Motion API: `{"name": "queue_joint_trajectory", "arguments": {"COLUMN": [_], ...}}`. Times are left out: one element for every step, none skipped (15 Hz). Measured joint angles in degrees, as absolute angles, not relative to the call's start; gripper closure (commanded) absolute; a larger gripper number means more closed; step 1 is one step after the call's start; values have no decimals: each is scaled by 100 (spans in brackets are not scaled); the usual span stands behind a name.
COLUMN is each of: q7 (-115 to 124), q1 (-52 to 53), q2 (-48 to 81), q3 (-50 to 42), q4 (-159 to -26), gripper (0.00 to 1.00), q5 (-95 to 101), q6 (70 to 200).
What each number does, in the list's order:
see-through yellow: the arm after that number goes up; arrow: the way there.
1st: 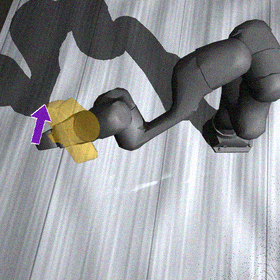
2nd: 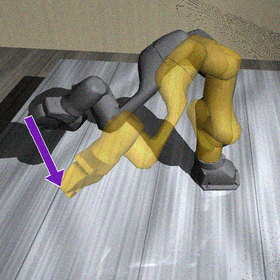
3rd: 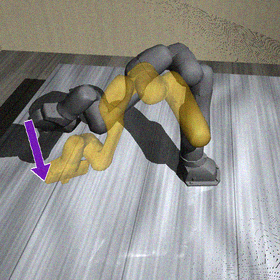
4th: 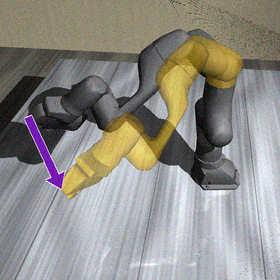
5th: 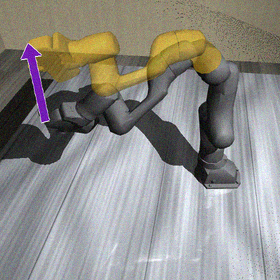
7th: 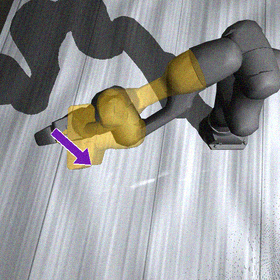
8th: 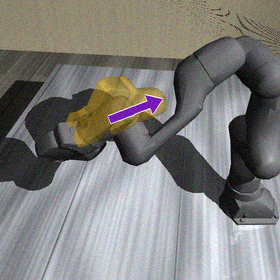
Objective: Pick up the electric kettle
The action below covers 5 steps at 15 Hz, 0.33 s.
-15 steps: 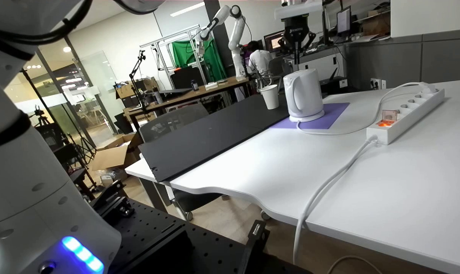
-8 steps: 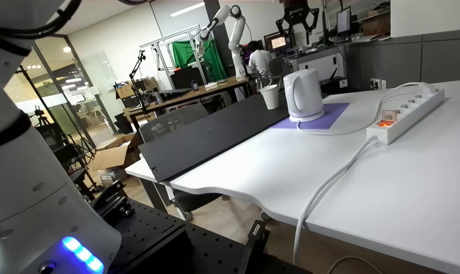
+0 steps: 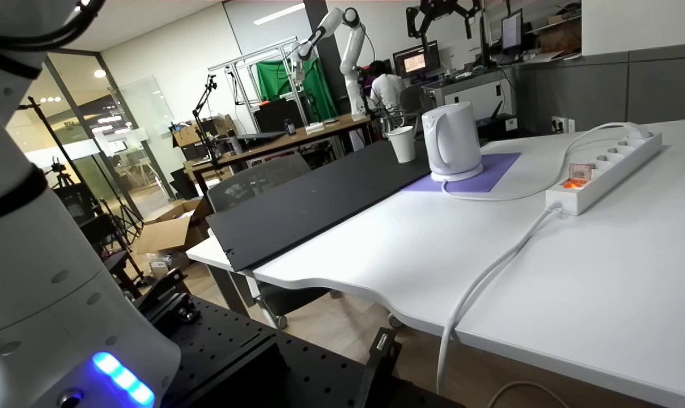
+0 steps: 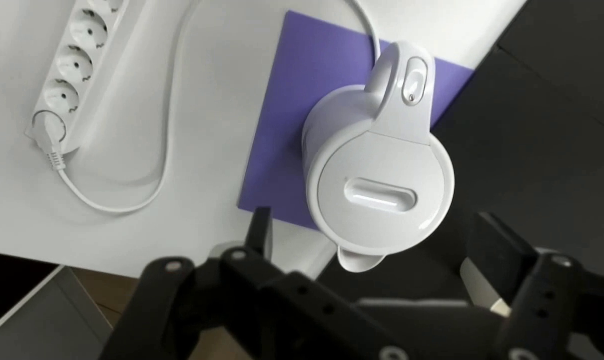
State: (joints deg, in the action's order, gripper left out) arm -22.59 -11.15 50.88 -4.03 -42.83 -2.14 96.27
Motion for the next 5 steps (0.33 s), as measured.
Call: {"name": "queue_joint_trajectory", "arguments": {"q7": [-2183,-2105,-2066,-2045,-2035], "q1": [-1093,-1079,-1062,-1046,-1039], "q2": [5052,5023,5000,4985,4979], "q3": [-435,-451,-474,-499,-507], "q4": [-4283,-4283,-4283,-4283,-4283], "gripper": [0,0,1,0,0], "q5": [-206,-198,-168,-131,-113], "q6": [9502,9381,9252,9164,9126]}}
